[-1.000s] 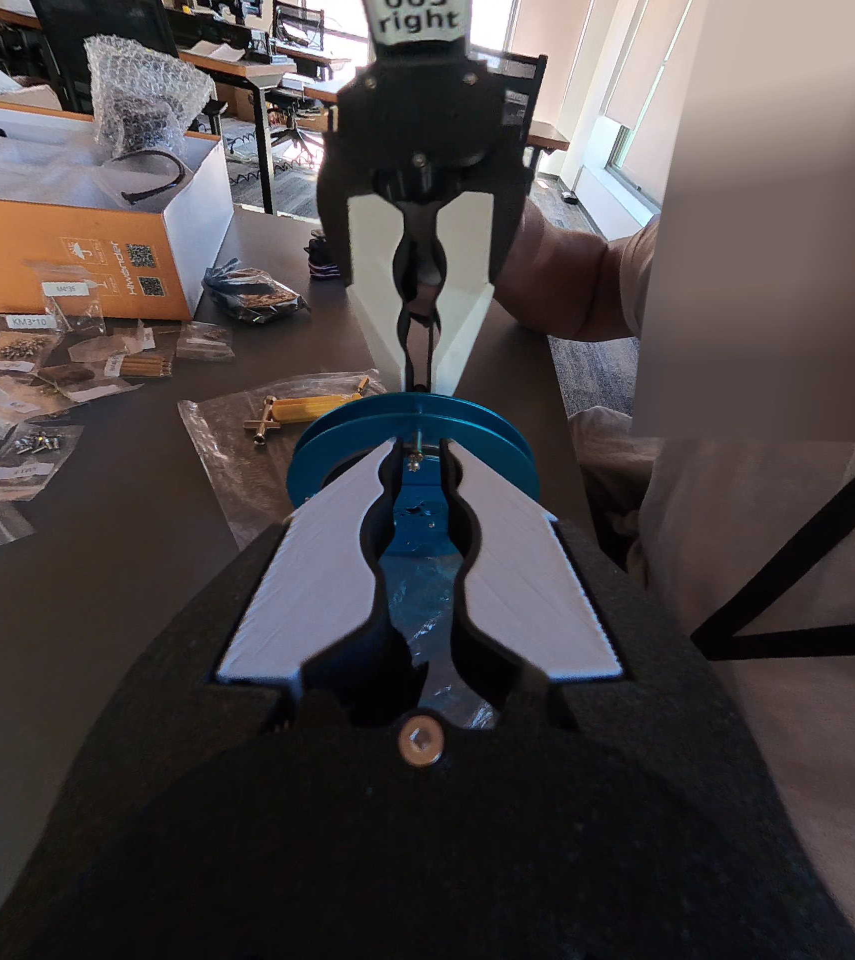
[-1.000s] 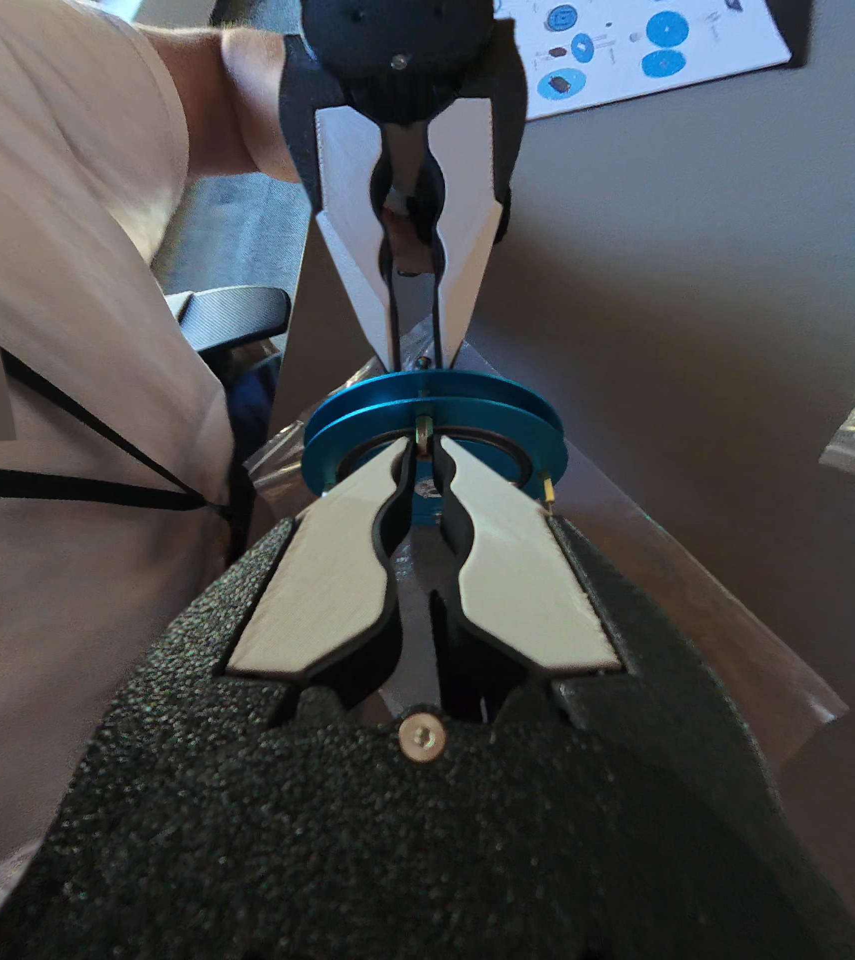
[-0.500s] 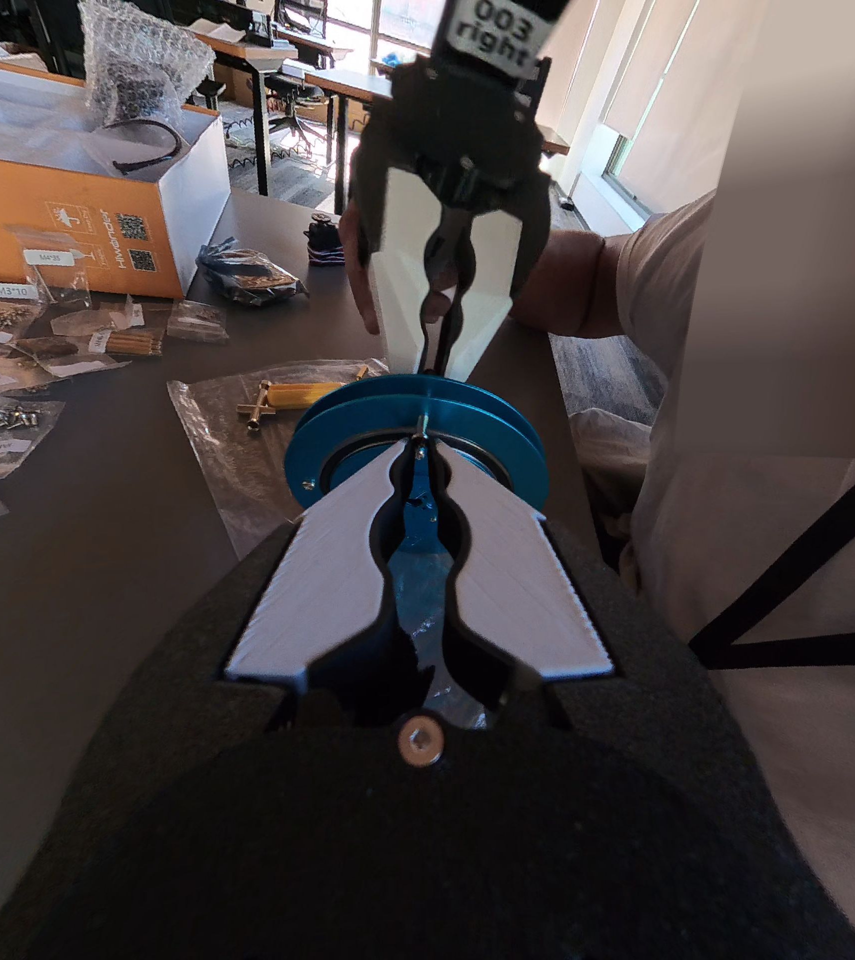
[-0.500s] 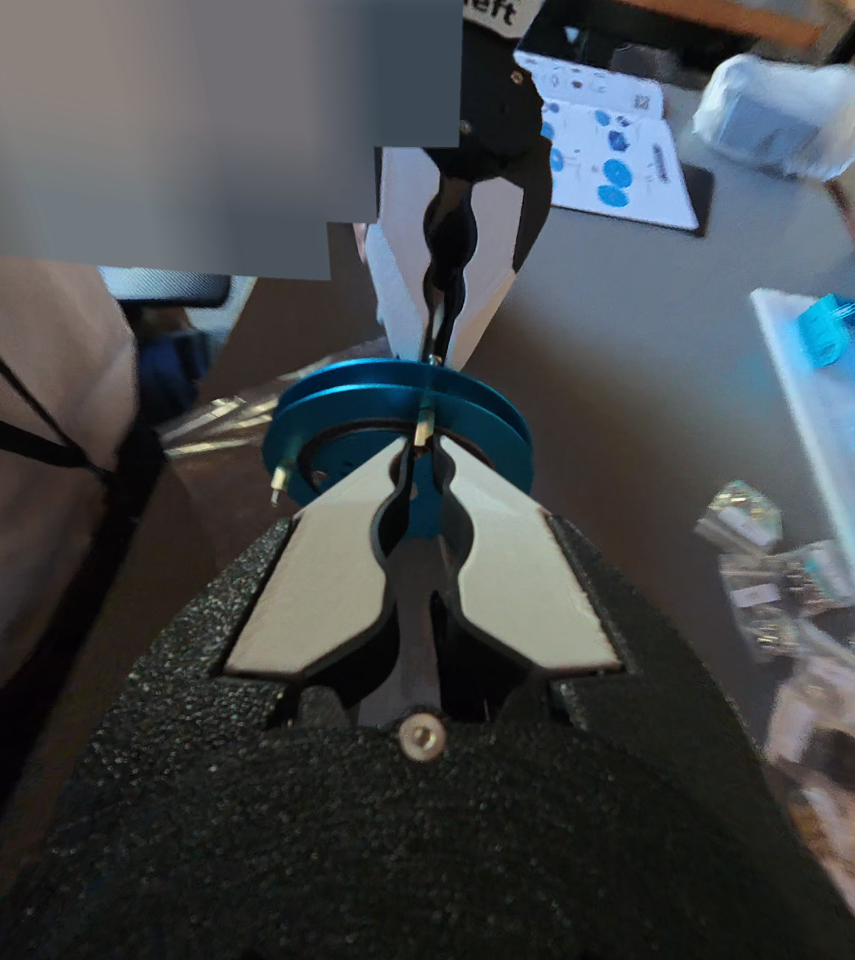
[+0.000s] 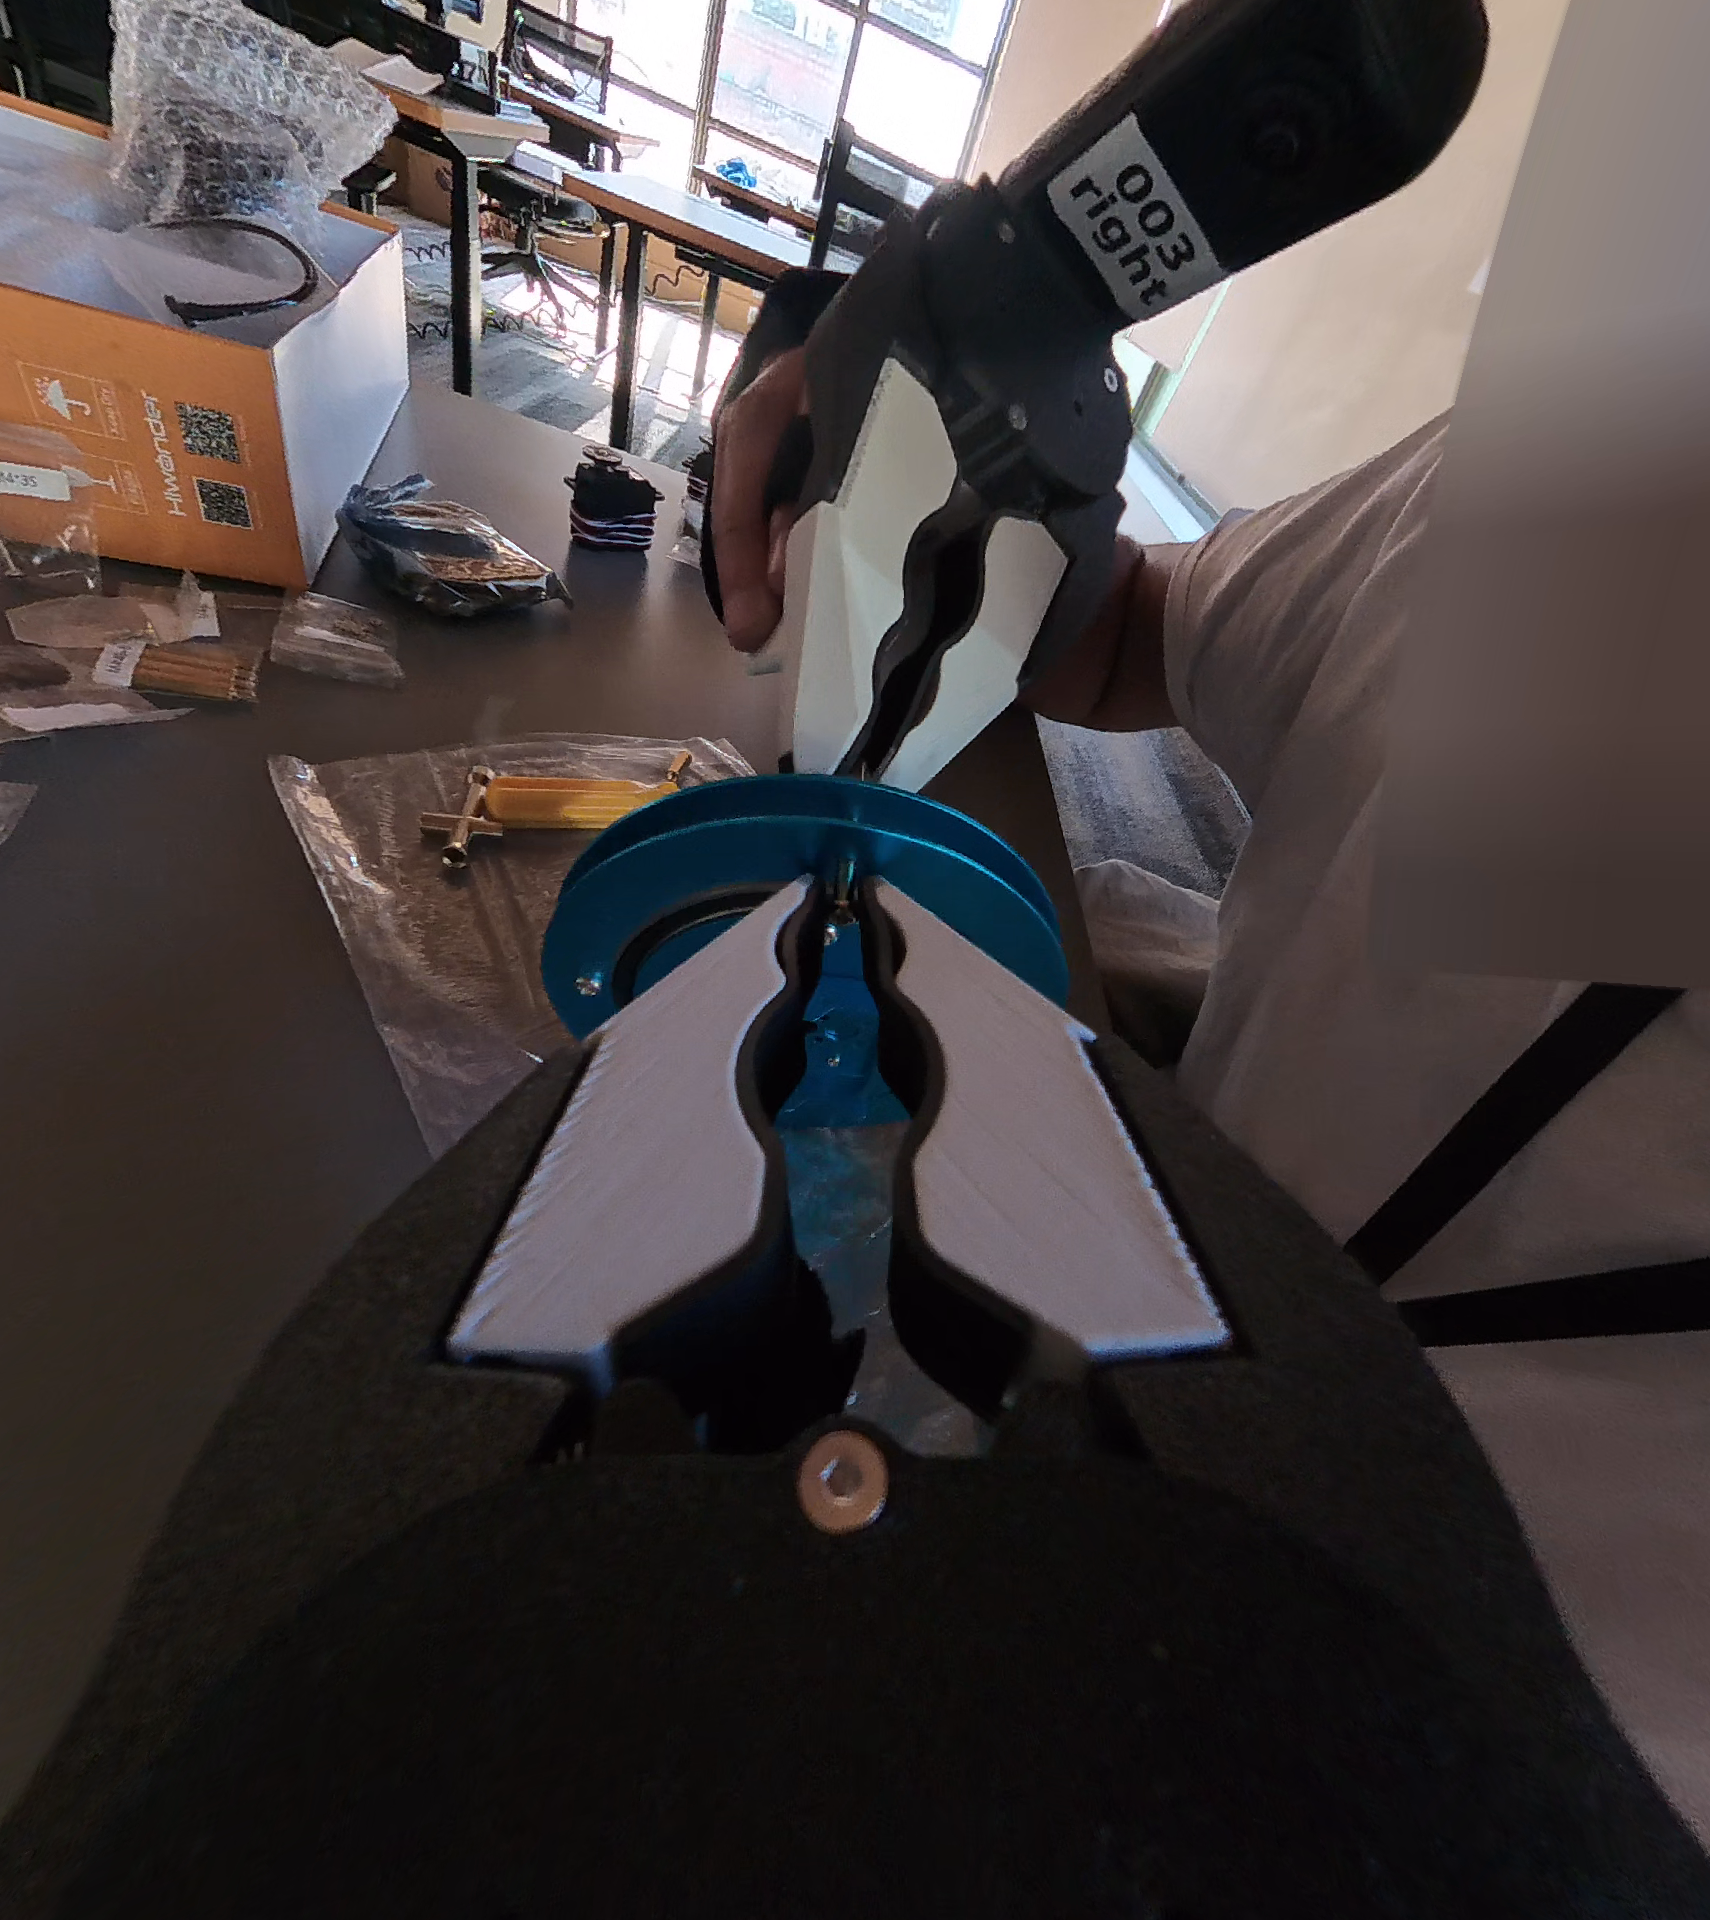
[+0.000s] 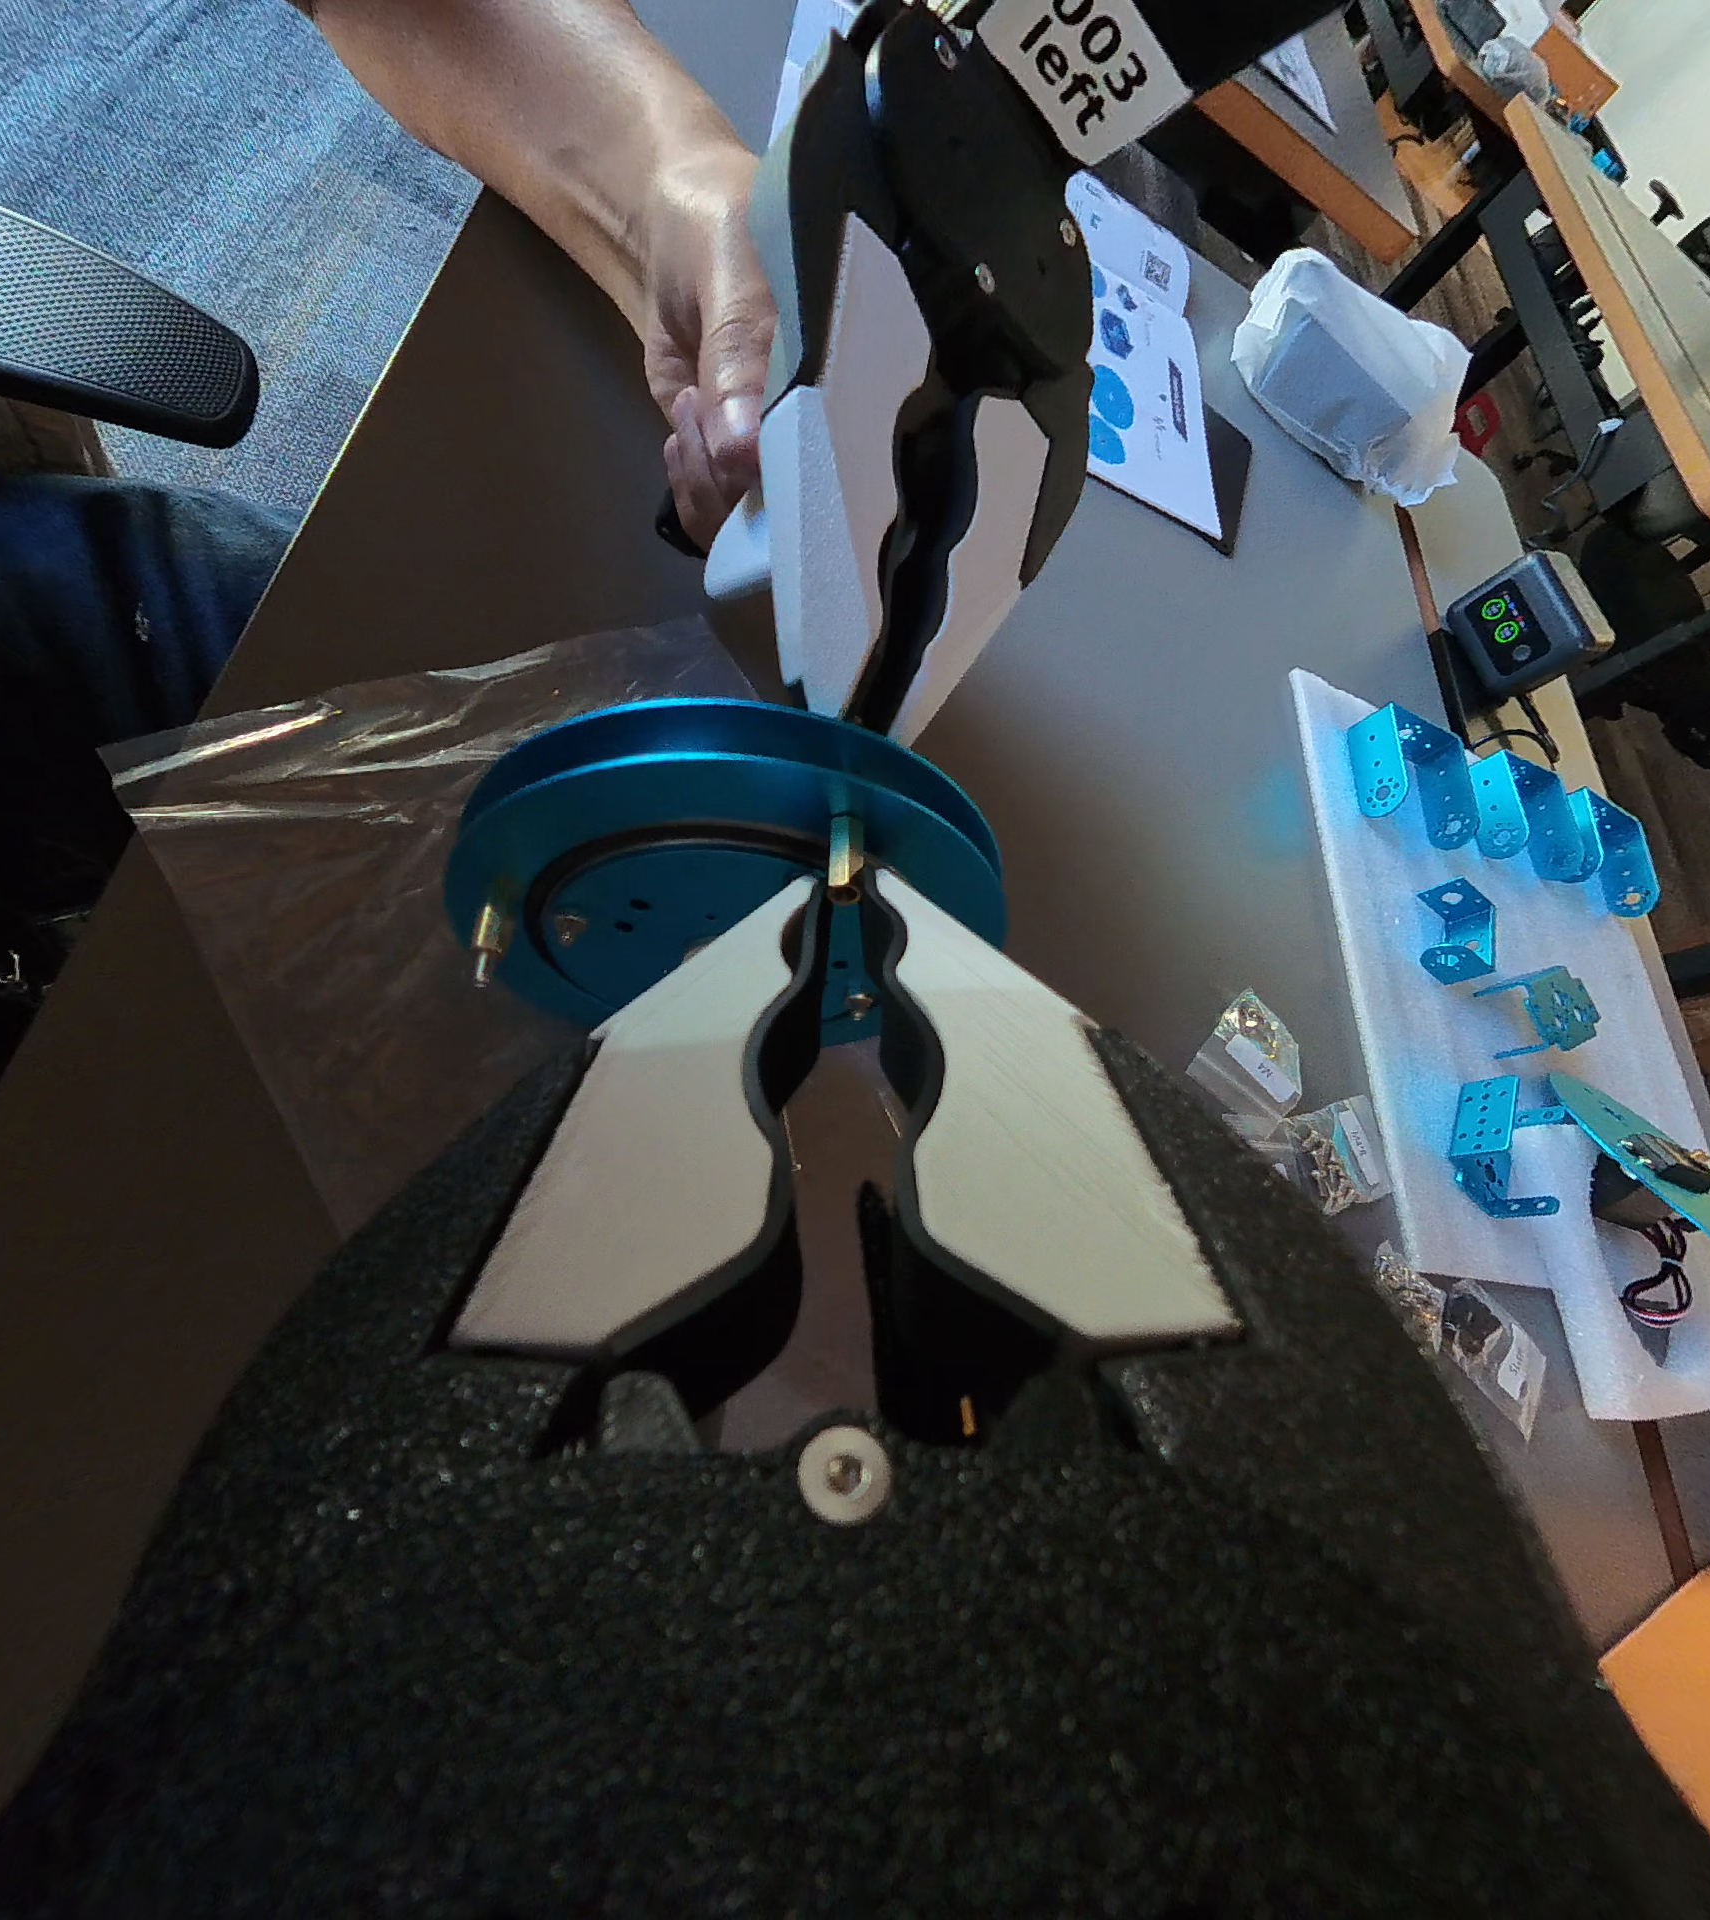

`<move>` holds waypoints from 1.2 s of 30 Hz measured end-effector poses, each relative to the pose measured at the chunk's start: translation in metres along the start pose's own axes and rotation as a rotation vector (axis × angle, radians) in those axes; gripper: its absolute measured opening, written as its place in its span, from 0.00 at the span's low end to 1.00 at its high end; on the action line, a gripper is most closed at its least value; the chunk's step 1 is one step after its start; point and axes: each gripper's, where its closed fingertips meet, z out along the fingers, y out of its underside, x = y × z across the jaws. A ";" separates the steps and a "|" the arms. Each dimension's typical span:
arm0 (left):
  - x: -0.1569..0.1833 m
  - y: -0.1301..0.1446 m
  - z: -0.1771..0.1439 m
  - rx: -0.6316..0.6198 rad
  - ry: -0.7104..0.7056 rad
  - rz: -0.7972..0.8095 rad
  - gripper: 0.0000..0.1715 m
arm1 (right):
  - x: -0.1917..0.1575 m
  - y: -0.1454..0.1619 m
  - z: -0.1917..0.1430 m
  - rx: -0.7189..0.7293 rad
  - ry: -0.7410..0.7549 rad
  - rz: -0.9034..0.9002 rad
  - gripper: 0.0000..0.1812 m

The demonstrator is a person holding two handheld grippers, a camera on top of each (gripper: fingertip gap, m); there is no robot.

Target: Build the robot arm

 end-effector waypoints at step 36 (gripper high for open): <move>0.004 0.002 0.003 -0.034 -0.087 0.140 0.02 | -0.006 0.000 -0.007 -0.039 -0.210 0.342 0.07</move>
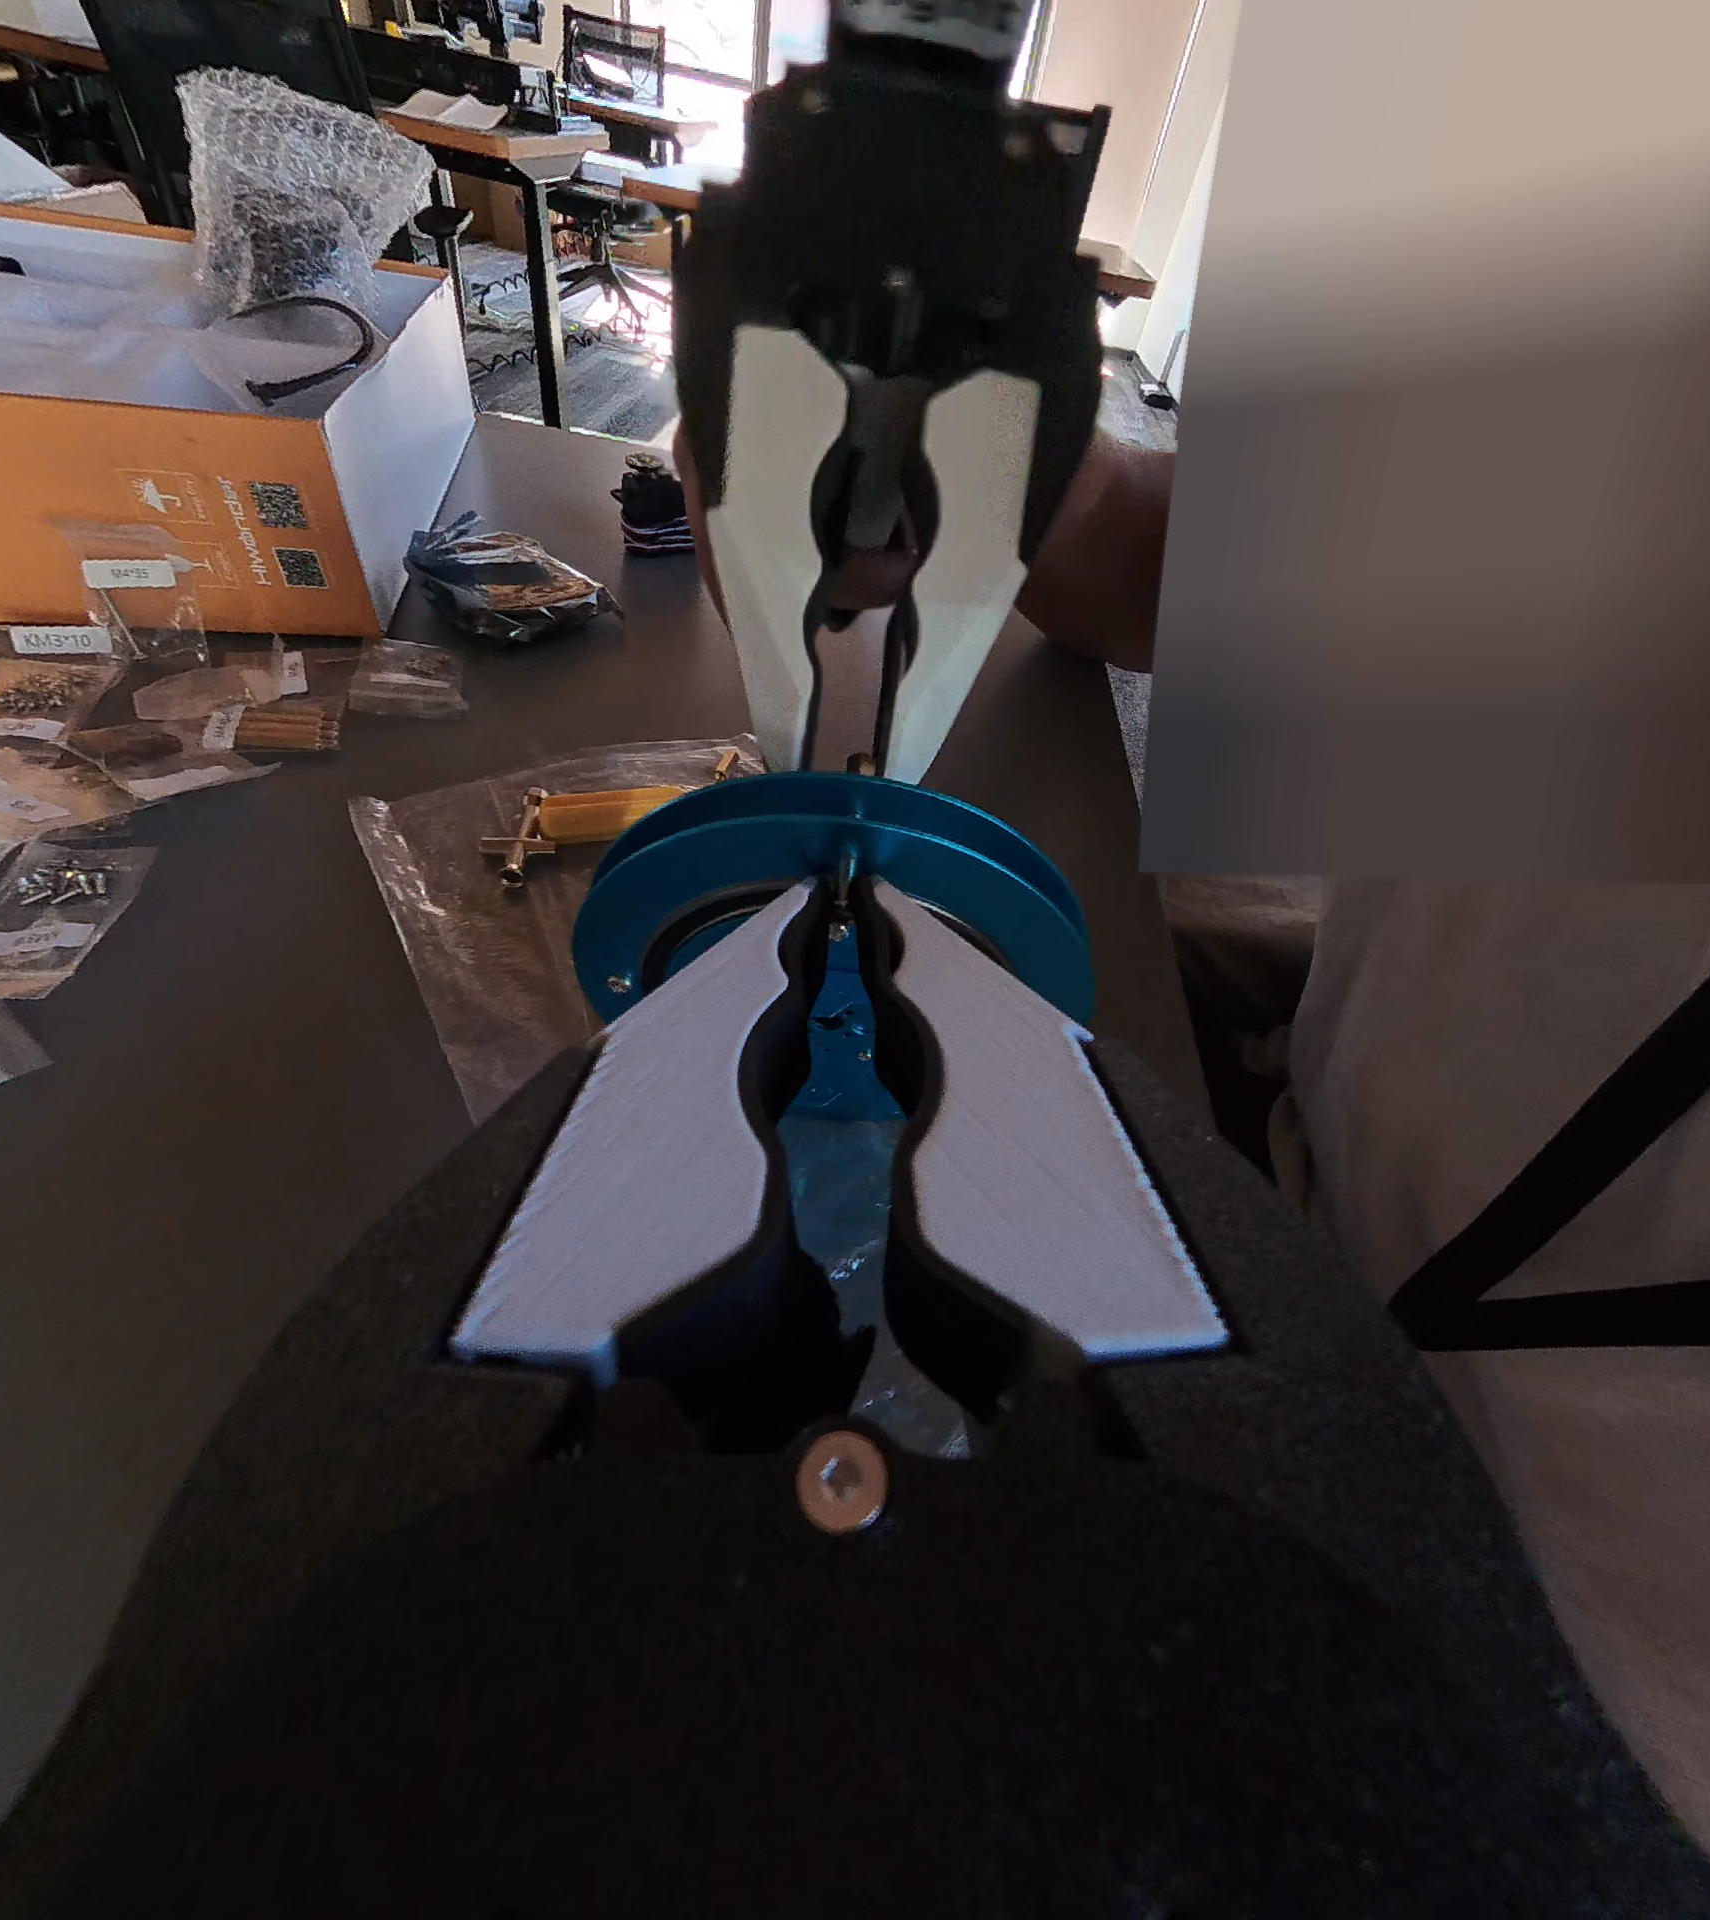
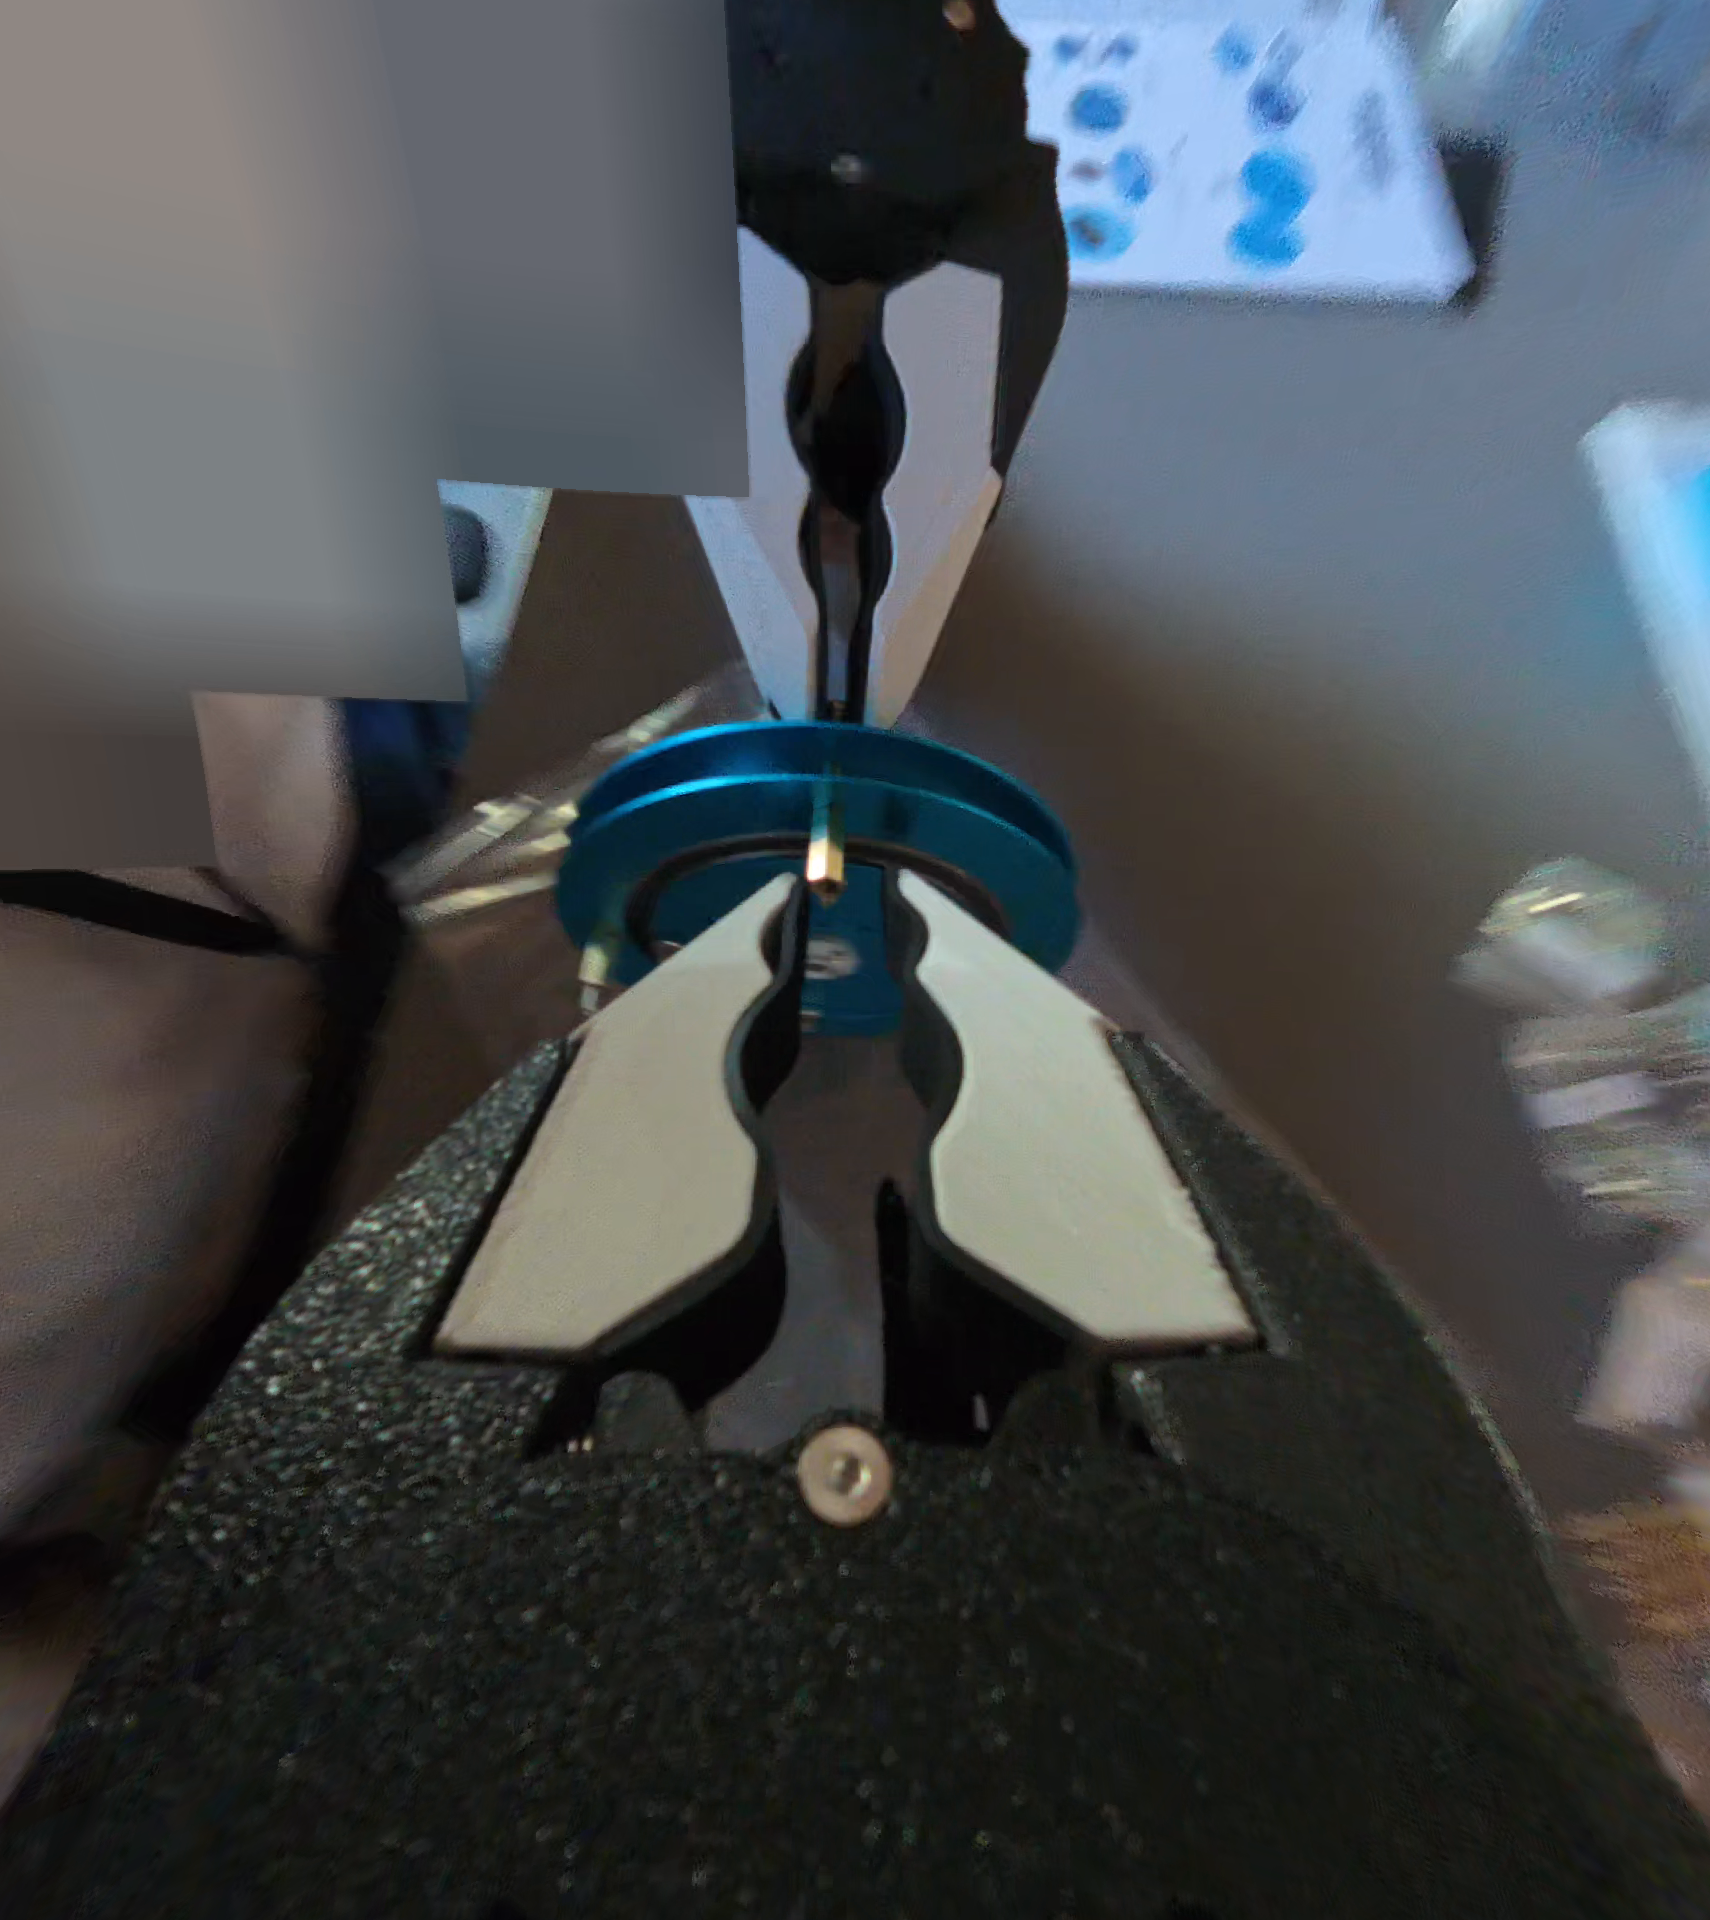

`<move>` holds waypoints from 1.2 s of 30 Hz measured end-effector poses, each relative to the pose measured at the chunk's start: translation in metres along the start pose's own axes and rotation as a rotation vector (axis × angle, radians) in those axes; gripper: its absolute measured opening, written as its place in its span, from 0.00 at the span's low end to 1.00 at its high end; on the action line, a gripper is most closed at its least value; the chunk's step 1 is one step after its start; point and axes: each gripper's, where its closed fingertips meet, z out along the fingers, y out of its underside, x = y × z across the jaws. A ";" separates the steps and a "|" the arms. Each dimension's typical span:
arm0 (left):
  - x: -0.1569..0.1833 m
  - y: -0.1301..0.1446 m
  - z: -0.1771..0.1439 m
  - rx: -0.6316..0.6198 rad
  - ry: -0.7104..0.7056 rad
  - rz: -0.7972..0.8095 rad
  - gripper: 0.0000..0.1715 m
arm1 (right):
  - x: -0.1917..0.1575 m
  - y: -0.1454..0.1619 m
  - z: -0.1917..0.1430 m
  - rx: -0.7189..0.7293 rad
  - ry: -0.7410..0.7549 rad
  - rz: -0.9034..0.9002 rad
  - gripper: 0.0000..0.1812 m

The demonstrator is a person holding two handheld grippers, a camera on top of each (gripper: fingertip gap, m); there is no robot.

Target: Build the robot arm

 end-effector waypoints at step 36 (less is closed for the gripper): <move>0.000 -0.003 0.002 0.025 0.110 -0.331 0.02 | 0.000 -0.013 -0.004 -0.021 0.414 -0.683 0.03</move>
